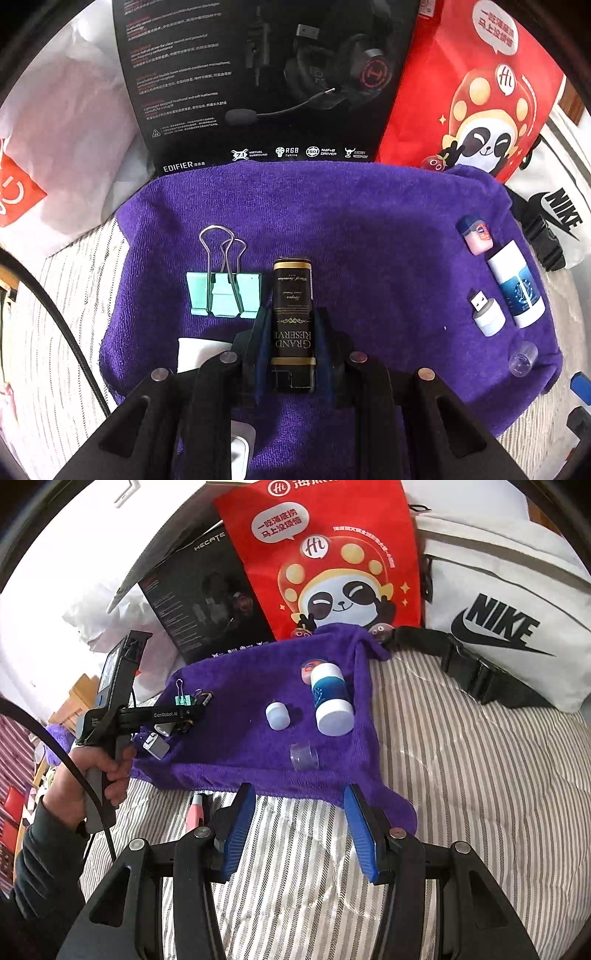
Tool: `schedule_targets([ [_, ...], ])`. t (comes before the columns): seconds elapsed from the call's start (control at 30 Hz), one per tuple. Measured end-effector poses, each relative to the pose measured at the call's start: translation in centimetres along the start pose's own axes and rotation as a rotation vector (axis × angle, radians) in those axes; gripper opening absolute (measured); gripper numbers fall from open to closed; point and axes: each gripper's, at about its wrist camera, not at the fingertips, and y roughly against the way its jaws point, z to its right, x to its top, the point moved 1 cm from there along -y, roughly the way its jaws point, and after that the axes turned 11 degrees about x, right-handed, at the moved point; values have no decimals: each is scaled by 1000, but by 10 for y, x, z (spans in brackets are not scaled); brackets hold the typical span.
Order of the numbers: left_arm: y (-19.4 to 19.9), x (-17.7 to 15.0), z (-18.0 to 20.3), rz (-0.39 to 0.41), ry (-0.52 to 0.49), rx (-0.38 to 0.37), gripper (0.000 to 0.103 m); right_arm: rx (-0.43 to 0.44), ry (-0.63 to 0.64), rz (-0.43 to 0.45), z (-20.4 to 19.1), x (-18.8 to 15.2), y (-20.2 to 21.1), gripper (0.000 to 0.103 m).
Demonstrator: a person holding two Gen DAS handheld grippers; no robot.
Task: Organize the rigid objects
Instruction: 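Lower the Grand Reserve box beside the binder clip and open the left gripper, then grasp the pink tube on the bedspread with the left gripper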
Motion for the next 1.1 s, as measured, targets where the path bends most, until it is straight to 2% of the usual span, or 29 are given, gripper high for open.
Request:
schedule_targets([
  [0.2, 0, 3, 8, -8, -29, 27, 23, -3, 10, 0, -5, -2, 4, 50],
  [0.33, 4, 3, 16, -38, -33, 6, 36, -8, 18, 9, -9, -2, 9, 50],
  [0.4, 7, 2, 18, -58, -35, -5, 37, -17, 22, 9, -11, -3, 12, 50],
  [0.5, 19, -3, 24, -54, -33, -10, 37, -23, 23, 9, -14, -6, 16, 50],
  [0.6, 46, -10, 28, -18, -40, -25, 37, -25, 24, 6, -15, -10, 20, 50],
  [0.7, 78, -25, 36, 22, -59, -60, 40, -29, 25, 11, -17, -13, 27, 50],
  [0.77, 95, -40, 44, 35, -82, -88, 47, -31, 23, 14, -16, -15, 32, 50],
  [0.83, 105, -56, 50, 38, -99, -104, 47, -34, 22, 18, -14, -17, 36, 50],
  [0.97, 110, -85, 61, 1, -136, -153, 47, -52, -2, 16, -6, -23, 45, 50],
  [1.1, 102, -104, 73, -44, -135, -159, 47, -78, -22, 22, 2, -28, 54, 50],
])
